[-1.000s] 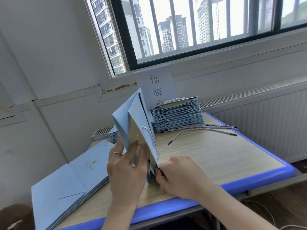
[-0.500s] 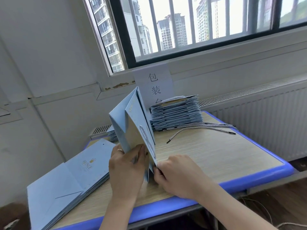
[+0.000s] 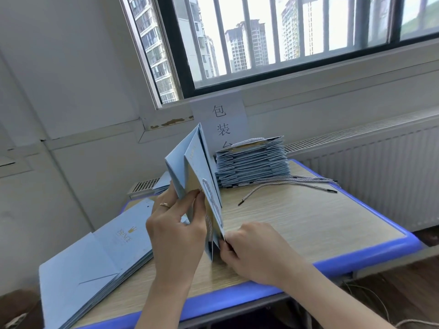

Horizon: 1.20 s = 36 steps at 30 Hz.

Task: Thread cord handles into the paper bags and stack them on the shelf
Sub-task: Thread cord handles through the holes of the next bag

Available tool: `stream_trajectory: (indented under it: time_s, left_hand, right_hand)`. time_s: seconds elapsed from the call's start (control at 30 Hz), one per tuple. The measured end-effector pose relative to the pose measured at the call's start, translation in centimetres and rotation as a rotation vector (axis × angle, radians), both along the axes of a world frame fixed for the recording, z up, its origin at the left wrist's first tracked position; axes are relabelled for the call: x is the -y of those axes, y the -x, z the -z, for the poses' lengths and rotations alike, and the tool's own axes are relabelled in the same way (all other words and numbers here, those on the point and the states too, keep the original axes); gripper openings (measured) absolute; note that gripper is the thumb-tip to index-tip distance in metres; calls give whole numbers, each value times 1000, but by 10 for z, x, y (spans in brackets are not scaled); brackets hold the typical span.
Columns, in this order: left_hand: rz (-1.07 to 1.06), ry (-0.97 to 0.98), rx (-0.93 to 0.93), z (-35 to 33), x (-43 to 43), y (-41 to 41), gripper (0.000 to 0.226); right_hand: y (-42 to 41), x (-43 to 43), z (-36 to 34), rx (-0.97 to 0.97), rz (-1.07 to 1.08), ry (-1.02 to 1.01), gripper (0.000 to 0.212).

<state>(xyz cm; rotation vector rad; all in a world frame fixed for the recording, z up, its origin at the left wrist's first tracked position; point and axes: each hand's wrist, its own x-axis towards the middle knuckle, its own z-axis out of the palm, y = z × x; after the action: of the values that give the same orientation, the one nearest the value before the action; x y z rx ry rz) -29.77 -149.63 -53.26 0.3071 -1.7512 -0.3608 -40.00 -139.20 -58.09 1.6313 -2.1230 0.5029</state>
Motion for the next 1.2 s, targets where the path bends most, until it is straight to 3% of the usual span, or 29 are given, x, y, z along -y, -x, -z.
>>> stream_trajectory:
  time_s: [0.83, 0.97, 1.2]
  left_hand:
    - [-66, -95, 81, 22, 15, 6, 13]
    - [-62, -75, 51, 21, 15, 7, 26]
    - [-116, -24, 102, 23, 16, 9, 13]
  right_hand:
    - [0, -2, 0, 17, -11, -3, 49]
    - [-1, -2, 0, 23, -19, 3, 46]
    - [1, -1, 0, 47, -37, 11, 46]
